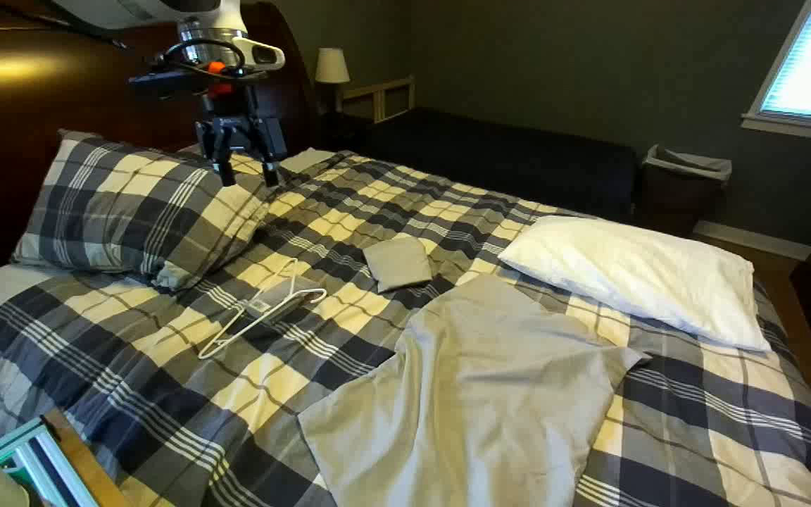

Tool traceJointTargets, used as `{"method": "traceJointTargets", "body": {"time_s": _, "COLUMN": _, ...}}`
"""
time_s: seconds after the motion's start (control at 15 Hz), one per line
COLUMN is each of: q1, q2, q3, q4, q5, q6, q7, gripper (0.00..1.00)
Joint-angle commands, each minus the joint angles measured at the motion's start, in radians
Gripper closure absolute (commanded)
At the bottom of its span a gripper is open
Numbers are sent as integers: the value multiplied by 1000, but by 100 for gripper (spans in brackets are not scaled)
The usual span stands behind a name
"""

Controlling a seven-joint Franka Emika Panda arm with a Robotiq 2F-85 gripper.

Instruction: Move the hanger to the left then put the book on the grey pillow cover

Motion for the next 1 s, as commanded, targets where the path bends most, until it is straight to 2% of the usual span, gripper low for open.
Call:
{"method": "traceJointTargets", "body": {"time_s": 0.0, "q1": 26, "q2": 2, "q3": -24, "q4": 2, "q5": -5, "q6": -3, "q7": 5, "gripper": 0}}
{"method": "traceJointTargets", "body": {"time_s": 0.4, "q1": 23, "q2": 13, "q3": -29, "q4": 6, "q5": -1, "q6": 3, "q7": 10, "gripper": 0}}
{"method": "traceJointTargets", "body": {"time_s": 0.6, "q1": 14, "q2": 103, "q3": -43, "q4": 20, "q5": 8, "q6": -14, "q7": 41, "gripper": 0}}
{"method": "traceJointTargets", "body": {"time_s": 0.93, "q1": 7, "q2": 310, "q3": -91, "q4": 14, "q5": 32, "q6": 18, "q7": 174, "gripper": 0}}
